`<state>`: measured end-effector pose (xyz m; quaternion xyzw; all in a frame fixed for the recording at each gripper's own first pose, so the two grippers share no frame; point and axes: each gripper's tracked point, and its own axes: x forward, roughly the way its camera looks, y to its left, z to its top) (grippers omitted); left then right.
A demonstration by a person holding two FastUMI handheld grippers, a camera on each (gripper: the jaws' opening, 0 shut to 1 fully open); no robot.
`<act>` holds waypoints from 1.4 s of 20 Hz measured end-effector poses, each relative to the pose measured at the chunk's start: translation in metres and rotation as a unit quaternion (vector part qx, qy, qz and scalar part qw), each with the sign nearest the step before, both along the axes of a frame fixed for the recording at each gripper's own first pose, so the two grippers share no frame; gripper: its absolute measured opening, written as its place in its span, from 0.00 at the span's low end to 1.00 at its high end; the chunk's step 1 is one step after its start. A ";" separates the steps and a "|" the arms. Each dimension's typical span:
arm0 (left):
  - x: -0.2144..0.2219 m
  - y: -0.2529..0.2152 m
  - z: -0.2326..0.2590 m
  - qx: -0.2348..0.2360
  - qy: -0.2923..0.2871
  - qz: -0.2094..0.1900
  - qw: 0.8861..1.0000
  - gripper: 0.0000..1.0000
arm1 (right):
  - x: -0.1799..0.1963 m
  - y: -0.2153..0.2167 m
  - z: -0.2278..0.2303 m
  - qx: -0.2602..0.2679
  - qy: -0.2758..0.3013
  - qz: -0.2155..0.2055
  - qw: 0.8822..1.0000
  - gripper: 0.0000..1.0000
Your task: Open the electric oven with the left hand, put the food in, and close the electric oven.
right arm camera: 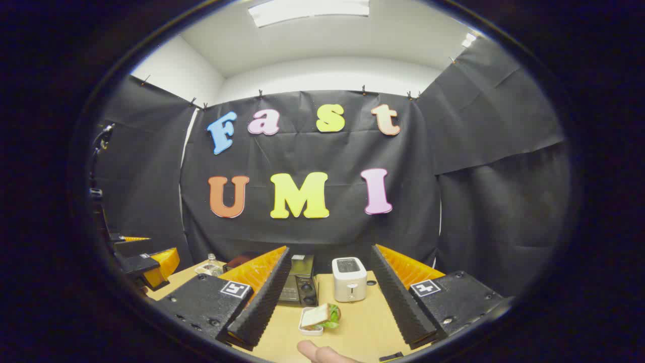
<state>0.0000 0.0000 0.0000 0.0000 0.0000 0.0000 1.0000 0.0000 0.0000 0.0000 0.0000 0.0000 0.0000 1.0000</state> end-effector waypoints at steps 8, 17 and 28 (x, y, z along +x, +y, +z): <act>-0.009 -0.002 0.010 0.006 -0.014 -0.007 1.000 0.95 | -0.011 -0.012 0.009 -0.016 -0.003 -0.013 1.000 1.00; -0.003 -0.011 0.005 0.011 -0.010 -0.011 1.000 0.96 | -0.019 -0.029 0.019 -0.006 -0.014 -0.019 1.000 1.00; 0.090 -0.042 -0.028 0.020 0.043 -0.032 0.998 0.96 | 0.008 -0.039 0.035 -0.028 -0.033 -0.016 0.999 1.00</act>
